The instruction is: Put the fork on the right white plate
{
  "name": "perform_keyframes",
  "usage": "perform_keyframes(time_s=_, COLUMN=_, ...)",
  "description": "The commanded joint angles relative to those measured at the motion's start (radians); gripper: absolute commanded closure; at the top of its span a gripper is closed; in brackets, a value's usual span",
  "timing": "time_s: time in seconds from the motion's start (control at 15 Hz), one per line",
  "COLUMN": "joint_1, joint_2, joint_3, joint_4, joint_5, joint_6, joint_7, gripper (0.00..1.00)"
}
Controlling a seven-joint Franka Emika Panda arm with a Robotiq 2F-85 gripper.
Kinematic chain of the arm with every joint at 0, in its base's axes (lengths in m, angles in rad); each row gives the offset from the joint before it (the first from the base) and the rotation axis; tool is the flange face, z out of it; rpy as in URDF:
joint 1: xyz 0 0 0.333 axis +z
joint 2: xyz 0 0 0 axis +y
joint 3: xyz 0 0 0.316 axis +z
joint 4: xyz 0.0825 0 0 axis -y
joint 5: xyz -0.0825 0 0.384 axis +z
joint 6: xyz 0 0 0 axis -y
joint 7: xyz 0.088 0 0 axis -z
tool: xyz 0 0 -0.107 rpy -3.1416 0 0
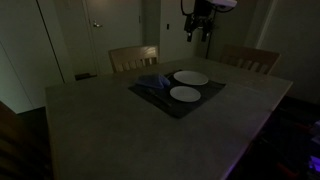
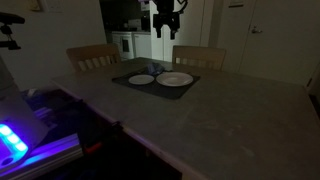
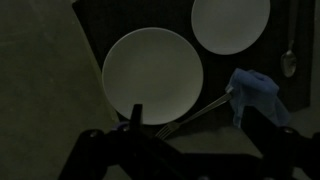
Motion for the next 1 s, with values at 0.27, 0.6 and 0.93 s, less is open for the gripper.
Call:
perform_keyframes(time_s=0.27, joint_1=0.029, joint_2=0.104, joint_3=0.018, joint_4=0.080, joint_5=0.027, joint_6=0.012, joint_7=0.134, gripper=0.00)
perform_keyframes(time_s=0.6, joint_1=0.068, joint_2=0.198, joint_3=0.012, joint_4=0.139, joint_5=0.055, joint_6=0.014, joint_7=0.378, gripper=0.00)
perform_keyframes(time_s=0.93, joint_1=0.087, joint_2=0.222, joint_3=0.008, joint_4=0.135, joint_5=0.124, joint_6=0.030, joint_7=0.464, gripper=0.00)
